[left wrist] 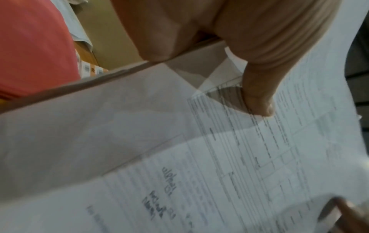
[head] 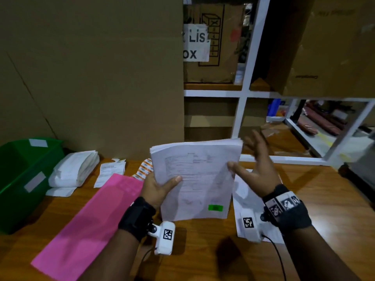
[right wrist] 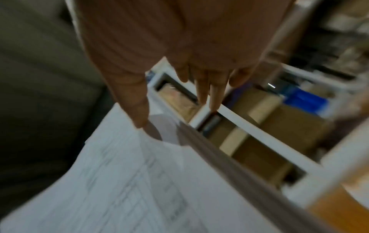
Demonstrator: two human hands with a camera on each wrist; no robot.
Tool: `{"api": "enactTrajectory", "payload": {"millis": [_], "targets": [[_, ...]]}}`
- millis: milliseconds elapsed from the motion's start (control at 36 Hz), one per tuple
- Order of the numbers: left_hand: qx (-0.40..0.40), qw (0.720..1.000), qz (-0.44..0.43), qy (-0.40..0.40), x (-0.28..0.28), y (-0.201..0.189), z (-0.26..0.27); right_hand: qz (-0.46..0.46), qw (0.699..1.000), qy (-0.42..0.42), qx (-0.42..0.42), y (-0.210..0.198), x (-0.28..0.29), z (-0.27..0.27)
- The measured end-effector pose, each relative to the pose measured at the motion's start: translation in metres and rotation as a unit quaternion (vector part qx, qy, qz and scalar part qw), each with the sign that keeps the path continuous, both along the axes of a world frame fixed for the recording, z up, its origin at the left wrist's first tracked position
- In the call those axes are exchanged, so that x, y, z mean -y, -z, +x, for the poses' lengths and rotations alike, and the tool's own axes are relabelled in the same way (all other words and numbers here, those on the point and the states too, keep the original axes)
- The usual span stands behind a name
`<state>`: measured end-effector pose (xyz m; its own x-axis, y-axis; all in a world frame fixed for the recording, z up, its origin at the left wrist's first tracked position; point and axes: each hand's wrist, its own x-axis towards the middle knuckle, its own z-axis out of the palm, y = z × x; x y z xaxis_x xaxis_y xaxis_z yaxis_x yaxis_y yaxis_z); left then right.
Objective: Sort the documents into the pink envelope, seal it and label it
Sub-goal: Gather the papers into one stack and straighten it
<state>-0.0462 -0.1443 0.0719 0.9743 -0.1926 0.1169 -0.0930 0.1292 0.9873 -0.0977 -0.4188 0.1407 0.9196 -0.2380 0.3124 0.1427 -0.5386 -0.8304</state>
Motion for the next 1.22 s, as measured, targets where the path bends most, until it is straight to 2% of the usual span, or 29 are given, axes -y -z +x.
{"api": "enactTrajectory", "payload": {"millis": [56, 111, 250, 306, 417, 472, 555, 667, 750, 833, 972, 1055, 1167, 1222], "targets": [[-0.005, 0.999, -0.031, -0.016, 0.004, 0.000, 0.000, 0.099, 0.991, -0.066, -0.055, 0.016, 0.004, -0.001], [-0.014, 0.997, -0.068, -0.035, 0.008, -0.001, -0.001, 0.148, 0.980, -0.107, -0.079, 0.037, 0.002, -0.004], [-0.107, 0.987, -0.119, -0.027, 0.008, 0.007, 0.011, 0.164, 0.980, -0.100, -0.043, 0.071, -0.018, -0.013], [-0.137, 0.985, -0.105, -0.028, 0.006, 0.014, 0.014, 0.136, 0.983, -0.119, -0.039, 0.077, -0.020, -0.014], [-0.156, 0.983, -0.086, -0.044, 0.002, 0.033, 0.013, 0.001, 0.984, -0.166, -0.066, 0.097, -0.020, -0.018], [-0.153, 0.985, -0.058, -0.050, -0.001, 0.043, 0.012, -0.018, 0.979, -0.178, -0.093, 0.110, -0.021, -0.020], [-0.151, 0.987, -0.029, -0.042, -0.004, 0.052, 0.009, 0.036, 0.983, -0.145, -0.107, 0.129, -0.024, -0.022], [-0.122, 0.992, -0.001, -0.026, -0.006, 0.060, -0.004, 0.158, 0.976, -0.096, -0.116, 0.136, -0.024, -0.027], [-0.078, 0.996, 0.015, 0.036, -0.012, 0.065, -0.018, 0.183, 0.973, -0.071, -0.118, 0.135, -0.023, -0.028], [-0.098, 0.991, 0.016, 0.090, -0.023, 0.073, -0.030, 0.233, 0.963, -0.036, -0.128, 0.138, -0.023, -0.029], [-0.057, 0.980, 0.128, 0.139, -0.021, 0.089, -0.042, 0.197, 0.969, -0.028, -0.146, 0.148, -0.027, -0.026], [-0.096, 0.979, 0.134, 0.120, -0.021, 0.097, -0.040, 0.200, 0.958, -0.042, -0.201, 0.152, -0.031, -0.029], [-0.117, 0.979, 0.135, 0.102, -0.026, 0.107, -0.035, 0.313, 0.915, -0.055, -0.250, 0.162, -0.038, -0.042], [-0.135, 0.980, 0.117, 0.092, -0.028, 0.109, -0.033, 0.265, 0.928, -0.064, -0.254, 0.168, -0.041, -0.048]]}}
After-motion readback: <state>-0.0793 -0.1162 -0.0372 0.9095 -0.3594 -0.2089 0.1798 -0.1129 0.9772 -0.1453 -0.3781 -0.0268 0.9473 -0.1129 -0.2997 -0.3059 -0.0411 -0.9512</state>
